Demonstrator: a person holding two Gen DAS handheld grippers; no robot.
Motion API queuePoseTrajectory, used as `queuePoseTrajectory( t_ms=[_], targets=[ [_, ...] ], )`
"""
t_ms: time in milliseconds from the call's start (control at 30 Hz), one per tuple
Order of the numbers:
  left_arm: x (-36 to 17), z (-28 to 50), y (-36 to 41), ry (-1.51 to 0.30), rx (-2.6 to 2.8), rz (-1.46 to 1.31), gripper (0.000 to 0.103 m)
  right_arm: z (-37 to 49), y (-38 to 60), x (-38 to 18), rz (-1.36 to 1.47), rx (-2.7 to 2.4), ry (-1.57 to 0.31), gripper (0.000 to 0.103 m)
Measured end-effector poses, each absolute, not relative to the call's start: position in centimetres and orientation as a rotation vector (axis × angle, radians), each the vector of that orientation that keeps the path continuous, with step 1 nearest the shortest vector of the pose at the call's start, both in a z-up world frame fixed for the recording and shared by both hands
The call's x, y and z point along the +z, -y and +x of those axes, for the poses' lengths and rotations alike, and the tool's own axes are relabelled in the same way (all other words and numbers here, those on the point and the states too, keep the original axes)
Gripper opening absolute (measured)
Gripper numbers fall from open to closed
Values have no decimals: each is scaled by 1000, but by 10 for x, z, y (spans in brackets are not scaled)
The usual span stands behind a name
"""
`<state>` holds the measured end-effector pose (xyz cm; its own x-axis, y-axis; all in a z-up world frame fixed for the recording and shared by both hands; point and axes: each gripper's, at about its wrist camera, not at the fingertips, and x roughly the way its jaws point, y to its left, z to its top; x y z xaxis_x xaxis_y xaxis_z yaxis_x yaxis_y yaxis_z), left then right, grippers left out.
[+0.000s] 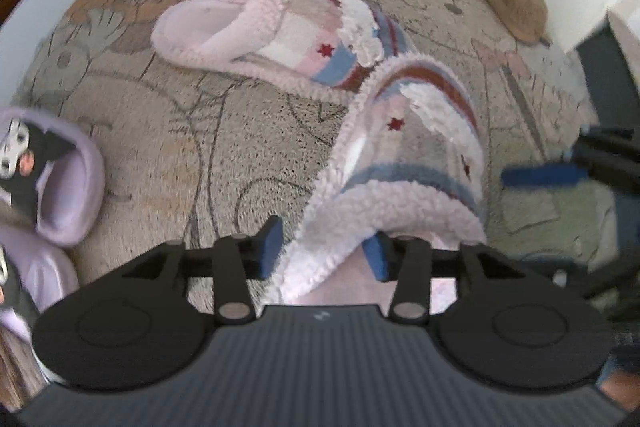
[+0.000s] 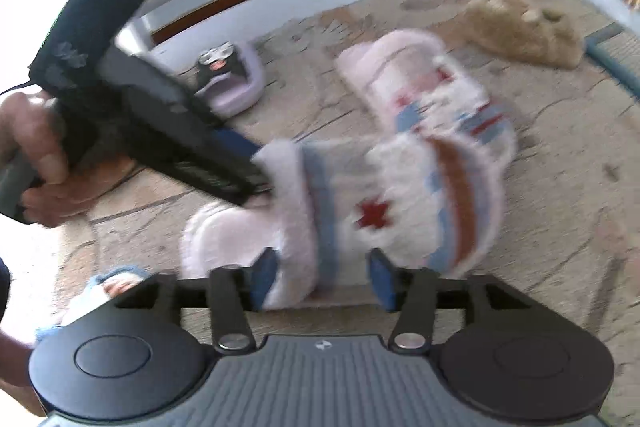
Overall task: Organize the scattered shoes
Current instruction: 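Lower the striped slipper sole-down beside its pair with both tools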
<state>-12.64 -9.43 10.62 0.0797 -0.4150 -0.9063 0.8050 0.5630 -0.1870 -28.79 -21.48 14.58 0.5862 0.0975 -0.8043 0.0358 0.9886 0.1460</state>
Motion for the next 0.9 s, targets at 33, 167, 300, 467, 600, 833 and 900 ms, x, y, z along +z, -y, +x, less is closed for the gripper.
queuePoseTrajectory(
  t_ms=[33, 167, 300, 467, 600, 833, 900],
  targets=[
    [108, -127, 93, -1180, -951, 391, 48, -288, 219, 147, 148, 19, -937, 69],
    [116, -135, 93, -1221, -969, 320, 59, -281, 259, 148, 199, -63, -899, 69],
    [115, -141, 97, -1216, -952, 340, 60, -271, 298, 133, 337, -102, -880, 69],
    [119, -132, 81, -1274, -905, 268, 62, -260, 322, 110, 435, -109, -899, 69],
    [115, -139, 87, -1307, -914, 248, 62, -254, 324, 100, 458, -86, -905, 70],
    [120, -150, 95, -1319, -897, 259, 62, -241, 332, 104, 464, -75, -879, 74],
    [128, -151, 91, -1316, -929, 226, 70, -239, 342, 99, 499, -79, -883, 75]
  ],
)
